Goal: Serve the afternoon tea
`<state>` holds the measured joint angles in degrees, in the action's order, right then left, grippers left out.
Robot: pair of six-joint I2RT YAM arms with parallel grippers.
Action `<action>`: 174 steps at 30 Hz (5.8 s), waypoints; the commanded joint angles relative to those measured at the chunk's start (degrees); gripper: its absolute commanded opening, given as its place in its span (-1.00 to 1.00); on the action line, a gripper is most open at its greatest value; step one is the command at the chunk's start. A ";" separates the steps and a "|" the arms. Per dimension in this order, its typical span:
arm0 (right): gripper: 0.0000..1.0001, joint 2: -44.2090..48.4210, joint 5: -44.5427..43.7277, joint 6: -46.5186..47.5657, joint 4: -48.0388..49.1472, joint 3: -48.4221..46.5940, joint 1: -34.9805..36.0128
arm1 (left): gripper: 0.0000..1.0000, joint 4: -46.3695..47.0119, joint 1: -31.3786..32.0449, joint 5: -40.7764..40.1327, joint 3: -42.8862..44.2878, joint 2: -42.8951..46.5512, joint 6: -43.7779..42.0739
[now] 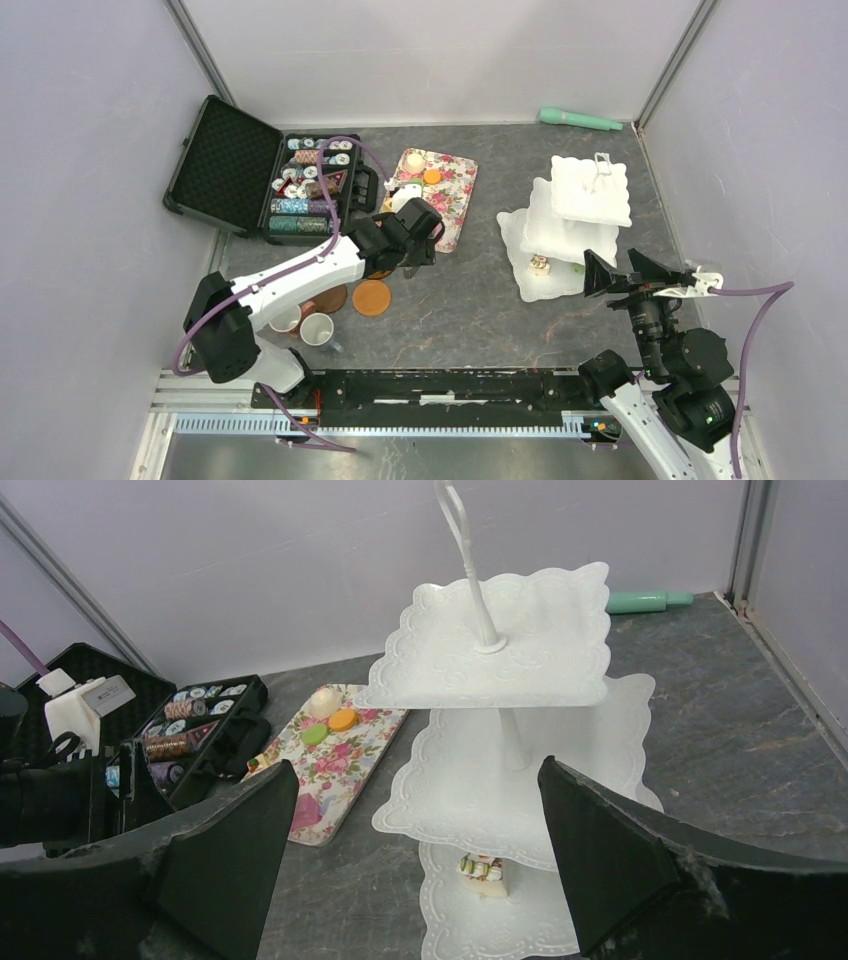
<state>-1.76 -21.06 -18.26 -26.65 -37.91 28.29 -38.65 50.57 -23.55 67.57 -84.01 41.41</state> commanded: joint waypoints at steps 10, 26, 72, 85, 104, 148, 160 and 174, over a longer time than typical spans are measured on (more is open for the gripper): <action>0.96 1.37 -0.20 -0.71 0.75 1.30 0.18 | 0.31 0.72 2.06 -0.58 3.30 -2.55 8.28; 0.96 1.41 -0.45 -0.90 -0.15 1.24 0.18 | 0.42 2.25 6.36 -5.12 2.84 -6.10 5.98; 0.96 3.24 -0.61 -1.45 -1.17 1.21 0.18 | -0.13 0.71 9.30 -6.60 6.73 -18.29 2.84; 0.96 3.26 -0.09 -2.08 -1.25 1.26 0.18 | -0.35 -0.50 9.30 -5.32 6.38 -8.40 -1.38; 0.96 2.09 -1.91 -0.32 -0.97 0.06 0.18 | -0.47 6.90 11.91 6.64 -1.91 3.76 -14.28; 0.96 0.09 -1.65 -1.15 0.22 1.48 0.21 | -0.52 20.86 14.44 1.71 16.72 -19.26 -34.01; 0.96 0.55 -2.00 -1.25 -0.37 1.39 0.19 | -0.10 20.55 14.30 4.68 18.32 -21.42 -33.78; 0.96 0.54 -1.34 -1.47 -0.50 1.09 0.18 | 0.15 18.35 13.79 7.16 18.22 -20.47 -30.86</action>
<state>-0.97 -22.35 -19.31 -27.94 -36.51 28.29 -21.12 64.71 -17.37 83.81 -105.65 10.61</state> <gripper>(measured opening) 0.980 0.572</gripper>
